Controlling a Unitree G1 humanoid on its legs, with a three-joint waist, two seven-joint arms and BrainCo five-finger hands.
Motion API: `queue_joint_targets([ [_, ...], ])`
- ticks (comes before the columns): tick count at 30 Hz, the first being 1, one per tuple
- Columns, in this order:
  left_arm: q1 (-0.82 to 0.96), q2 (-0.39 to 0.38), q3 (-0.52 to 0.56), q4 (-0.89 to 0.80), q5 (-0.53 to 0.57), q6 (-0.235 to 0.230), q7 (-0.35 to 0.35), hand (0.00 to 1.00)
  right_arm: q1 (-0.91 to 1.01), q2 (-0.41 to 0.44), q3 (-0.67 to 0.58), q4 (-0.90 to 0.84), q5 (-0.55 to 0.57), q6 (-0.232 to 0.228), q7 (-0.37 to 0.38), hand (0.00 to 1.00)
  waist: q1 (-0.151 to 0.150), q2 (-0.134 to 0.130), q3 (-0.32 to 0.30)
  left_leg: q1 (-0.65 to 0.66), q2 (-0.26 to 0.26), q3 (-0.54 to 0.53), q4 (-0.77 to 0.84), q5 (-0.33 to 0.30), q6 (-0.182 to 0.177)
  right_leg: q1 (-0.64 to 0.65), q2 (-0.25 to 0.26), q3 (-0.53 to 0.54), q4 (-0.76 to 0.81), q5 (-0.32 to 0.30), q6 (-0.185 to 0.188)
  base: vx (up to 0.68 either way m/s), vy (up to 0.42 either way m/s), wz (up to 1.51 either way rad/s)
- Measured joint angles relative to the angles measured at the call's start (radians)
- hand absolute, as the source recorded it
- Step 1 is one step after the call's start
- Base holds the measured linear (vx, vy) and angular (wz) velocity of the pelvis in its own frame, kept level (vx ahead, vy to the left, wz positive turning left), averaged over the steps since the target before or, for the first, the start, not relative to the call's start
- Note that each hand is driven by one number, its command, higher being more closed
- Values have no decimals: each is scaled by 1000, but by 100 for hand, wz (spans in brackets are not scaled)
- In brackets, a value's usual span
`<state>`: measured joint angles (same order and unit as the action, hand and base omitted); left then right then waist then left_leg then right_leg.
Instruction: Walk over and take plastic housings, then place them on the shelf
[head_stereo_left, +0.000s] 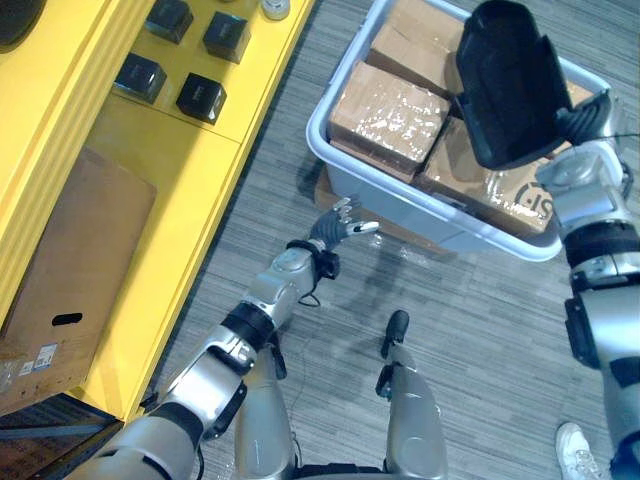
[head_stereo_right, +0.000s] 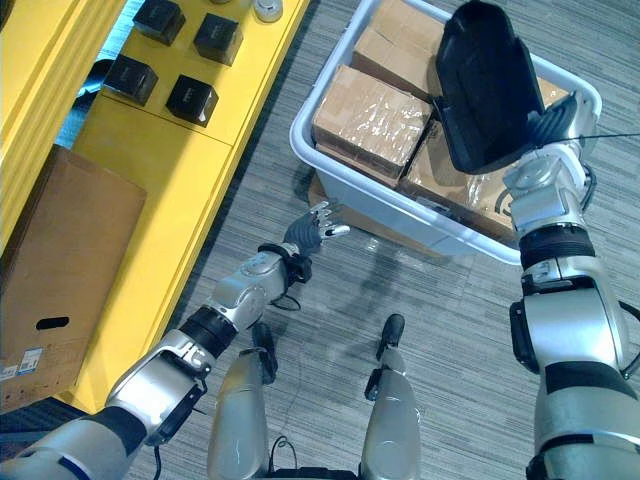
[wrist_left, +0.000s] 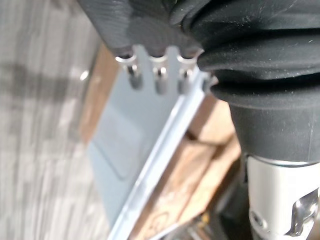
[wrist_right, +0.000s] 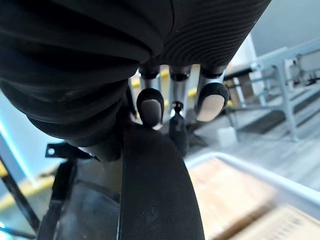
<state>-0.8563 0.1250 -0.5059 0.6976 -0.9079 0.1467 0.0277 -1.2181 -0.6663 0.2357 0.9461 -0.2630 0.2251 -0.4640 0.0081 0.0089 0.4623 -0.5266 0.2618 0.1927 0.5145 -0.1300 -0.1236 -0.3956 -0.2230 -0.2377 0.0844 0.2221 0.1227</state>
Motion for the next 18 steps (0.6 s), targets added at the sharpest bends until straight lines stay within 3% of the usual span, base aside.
queue_joint_targets([
  [4,-21,-26,-1,22,-204,-9,-6,0,-15,0,36,-76,-28,-85,-42,100,-15,2,1,1,-2,5,-2,0,0,-5,-3,6,3,1,1,3,-12,-3],
  [7,-40,-45,1,22,-315,-46,-22,0,-15,0,73,-114,-48,-142,-64,100,-20,4,2,4,-2,5,-2,0,0,-5,-3,7,8,0,2,0,0,0],
  [11,-62,-66,4,21,-418,-109,-50,0,-7,10,103,-154,-72,-203,-81,100,-23,12,7,22,-3,13,-7,1,1,-2,-5,18,18,-1,2,-5,-11,-5],
  [18,-70,-95,26,21,-469,-208,-46,0,111,52,103,-248,-111,-280,-86,100,-39,16,8,79,-6,15,-37,8,-2,38,-5,20,25,-14,6,0,-4,0],
])
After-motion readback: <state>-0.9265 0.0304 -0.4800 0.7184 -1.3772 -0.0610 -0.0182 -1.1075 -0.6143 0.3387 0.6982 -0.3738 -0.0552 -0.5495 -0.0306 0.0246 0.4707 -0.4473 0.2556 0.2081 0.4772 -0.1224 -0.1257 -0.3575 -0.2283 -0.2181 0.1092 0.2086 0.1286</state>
